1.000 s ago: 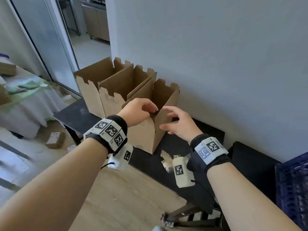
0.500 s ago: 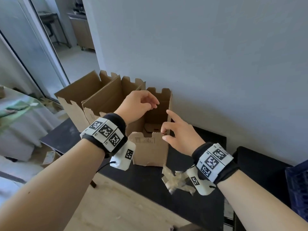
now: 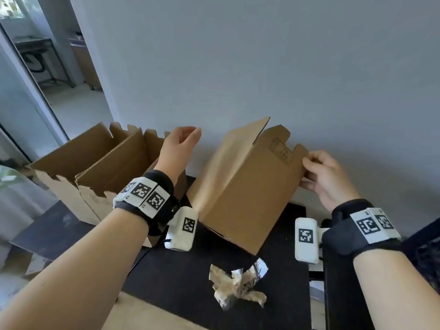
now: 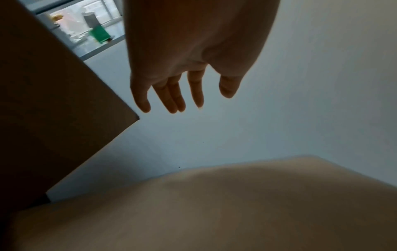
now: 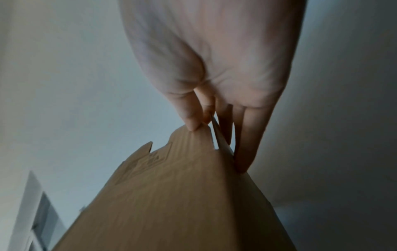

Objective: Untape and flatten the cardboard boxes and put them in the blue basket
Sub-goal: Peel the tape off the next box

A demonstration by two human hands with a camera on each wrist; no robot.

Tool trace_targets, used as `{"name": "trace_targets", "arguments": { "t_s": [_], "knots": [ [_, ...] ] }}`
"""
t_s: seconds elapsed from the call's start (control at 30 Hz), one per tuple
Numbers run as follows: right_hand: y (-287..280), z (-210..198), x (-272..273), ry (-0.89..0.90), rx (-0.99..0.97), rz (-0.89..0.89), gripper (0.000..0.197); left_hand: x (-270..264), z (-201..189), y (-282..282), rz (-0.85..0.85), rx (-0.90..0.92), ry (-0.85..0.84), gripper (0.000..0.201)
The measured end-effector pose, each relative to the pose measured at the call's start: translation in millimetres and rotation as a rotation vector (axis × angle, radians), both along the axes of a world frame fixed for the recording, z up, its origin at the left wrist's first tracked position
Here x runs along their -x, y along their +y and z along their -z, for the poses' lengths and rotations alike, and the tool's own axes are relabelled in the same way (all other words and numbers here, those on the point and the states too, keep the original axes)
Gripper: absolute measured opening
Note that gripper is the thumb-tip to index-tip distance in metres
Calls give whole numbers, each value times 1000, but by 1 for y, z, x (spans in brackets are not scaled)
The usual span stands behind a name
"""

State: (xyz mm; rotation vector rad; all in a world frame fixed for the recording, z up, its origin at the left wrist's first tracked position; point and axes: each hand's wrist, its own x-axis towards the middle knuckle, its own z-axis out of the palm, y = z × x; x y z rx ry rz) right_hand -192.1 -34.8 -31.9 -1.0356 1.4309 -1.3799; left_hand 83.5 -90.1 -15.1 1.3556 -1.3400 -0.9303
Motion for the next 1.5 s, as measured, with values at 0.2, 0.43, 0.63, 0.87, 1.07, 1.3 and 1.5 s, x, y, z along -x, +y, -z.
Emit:
{"name": "trace_targets", "arguments": {
  "t_s": [0.2, 0.43, 0.63, 0.87, 1.07, 1.3, 1.5],
  "knots": [
    [11, 2, 46, -274, -107, 77, 17, 6, 22, -16, 49, -218, -67, 46],
    [20, 33, 54, -561, -369, 192, 22, 13, 46, -24, 48, -610, 205, 87],
    [10, 66, 35, -432, -519, 333, 14, 24, 52, -39, 185, -604, 38, 96],
    [-2, 58, 25, -36, -454, 241, 26, 38, 36, -45, 226, -443, -248, 56],
    [1, 33, 36, -258, -319, 235, 35, 50, 24, -49, 310, -369, -386, 62],
    [-14, 27, 27, 174, -253, 264, 24, 37, 36, -49, 320, -451, -151, 56],
    [-36, 9, 28, 360, -293, 292, 25, 18, 30, -59, 361, -494, -23, 41]
  ]
}}
